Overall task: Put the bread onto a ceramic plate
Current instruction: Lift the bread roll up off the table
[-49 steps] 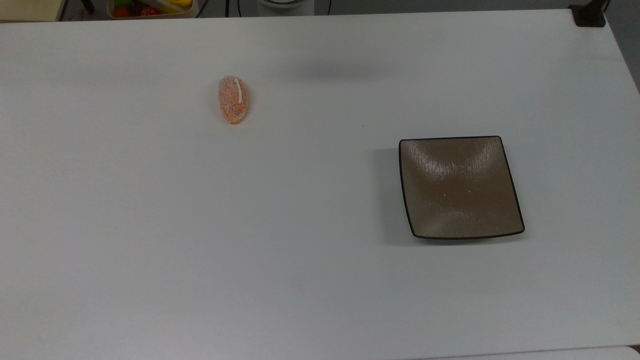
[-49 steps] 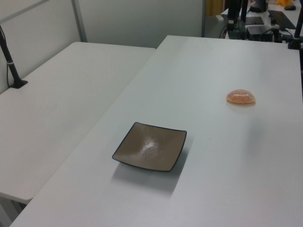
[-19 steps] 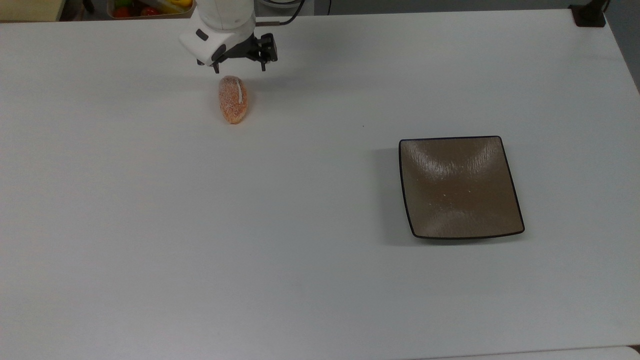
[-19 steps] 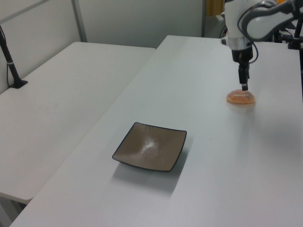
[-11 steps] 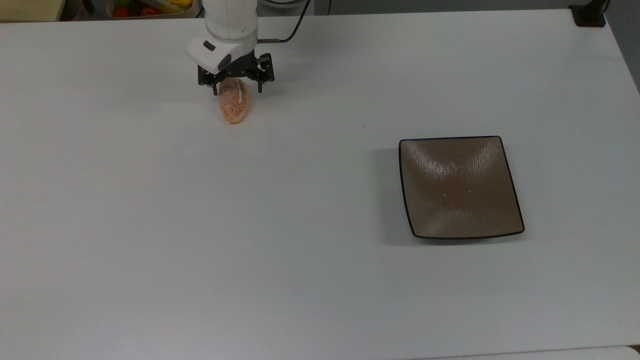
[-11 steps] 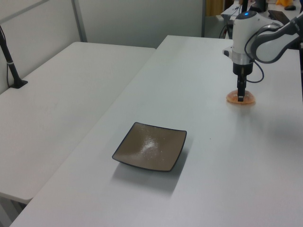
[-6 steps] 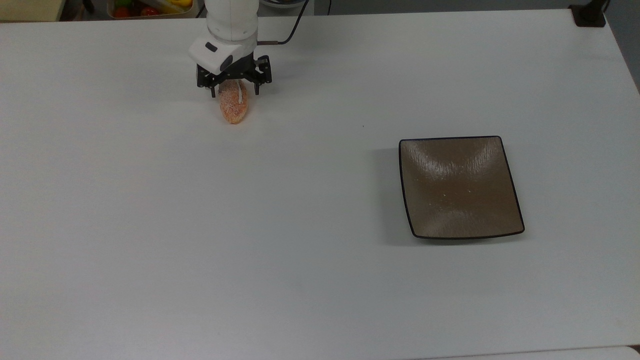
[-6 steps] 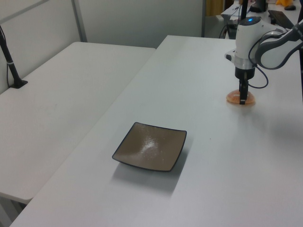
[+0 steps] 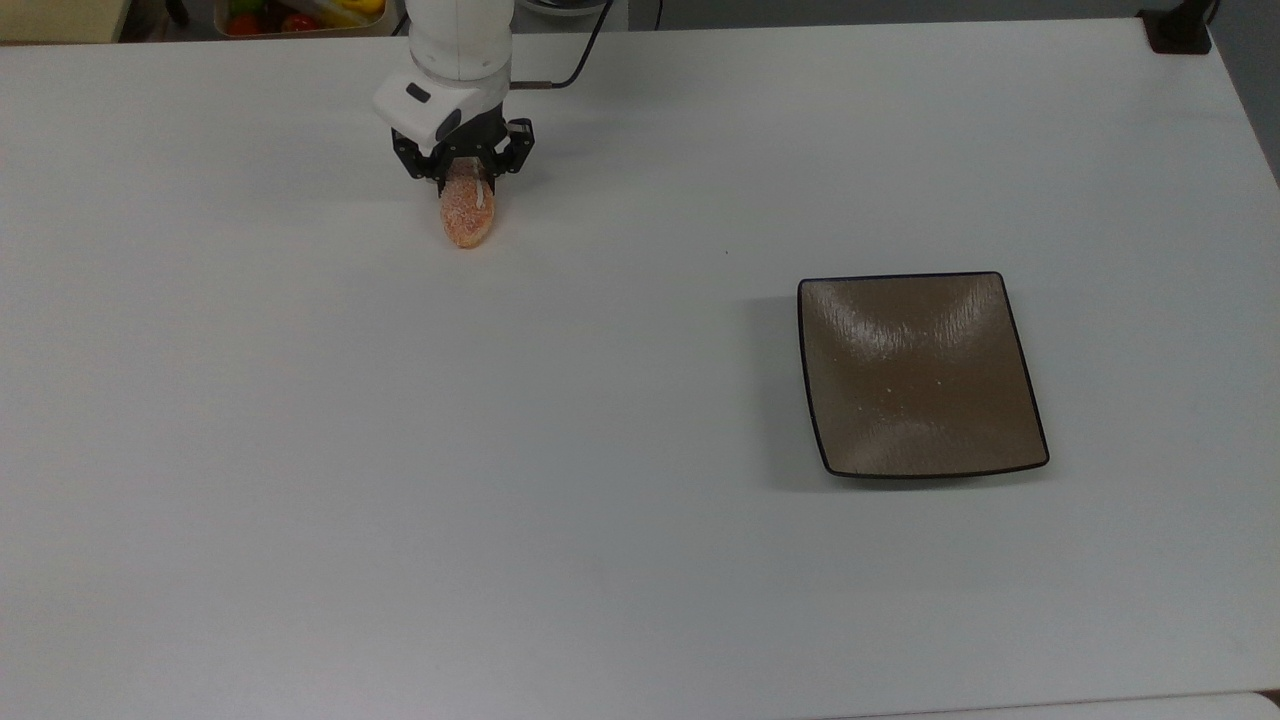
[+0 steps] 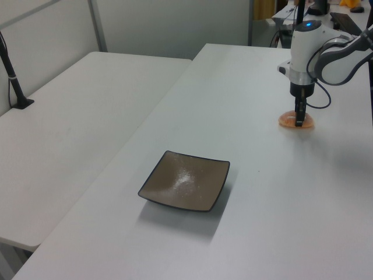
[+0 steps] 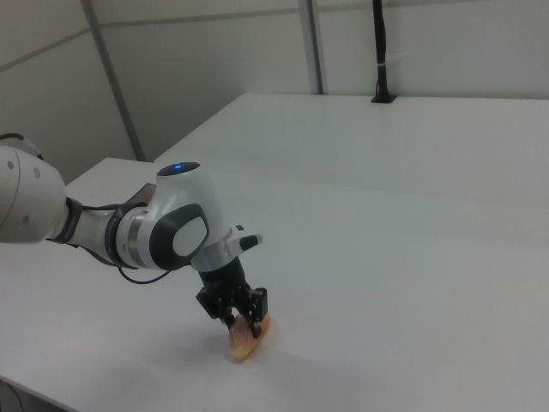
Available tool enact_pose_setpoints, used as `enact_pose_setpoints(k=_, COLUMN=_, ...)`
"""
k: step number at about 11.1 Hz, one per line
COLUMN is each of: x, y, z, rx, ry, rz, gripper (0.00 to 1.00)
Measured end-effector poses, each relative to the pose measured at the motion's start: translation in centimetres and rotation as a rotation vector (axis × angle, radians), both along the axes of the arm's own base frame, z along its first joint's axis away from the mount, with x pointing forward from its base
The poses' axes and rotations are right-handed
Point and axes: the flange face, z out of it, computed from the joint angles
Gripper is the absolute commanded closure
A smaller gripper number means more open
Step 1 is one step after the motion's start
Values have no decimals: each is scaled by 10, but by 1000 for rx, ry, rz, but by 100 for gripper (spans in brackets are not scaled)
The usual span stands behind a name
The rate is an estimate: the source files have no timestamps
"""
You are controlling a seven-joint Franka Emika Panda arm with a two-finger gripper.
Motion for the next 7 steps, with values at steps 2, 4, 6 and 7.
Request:
enact_pose_setpoints(k=2, x=4, y=-1, z=10, rx=0, ry=-25, rz=-15, gripper=62)
enact_pose_setpoints(k=4, x=12, y=-4, z=29, rx=-5, ry=-41, rz=-26, gripper=69)
enact_pose_setpoints(k=6, x=24, y=-8, z=57, rx=-17, ry=-30, rz=-45, gripper=69)
enact_pose_setpoints(k=7, x=30, y=-10, z=74, rx=-22, ry=-29, rz=-55, gripper=69)
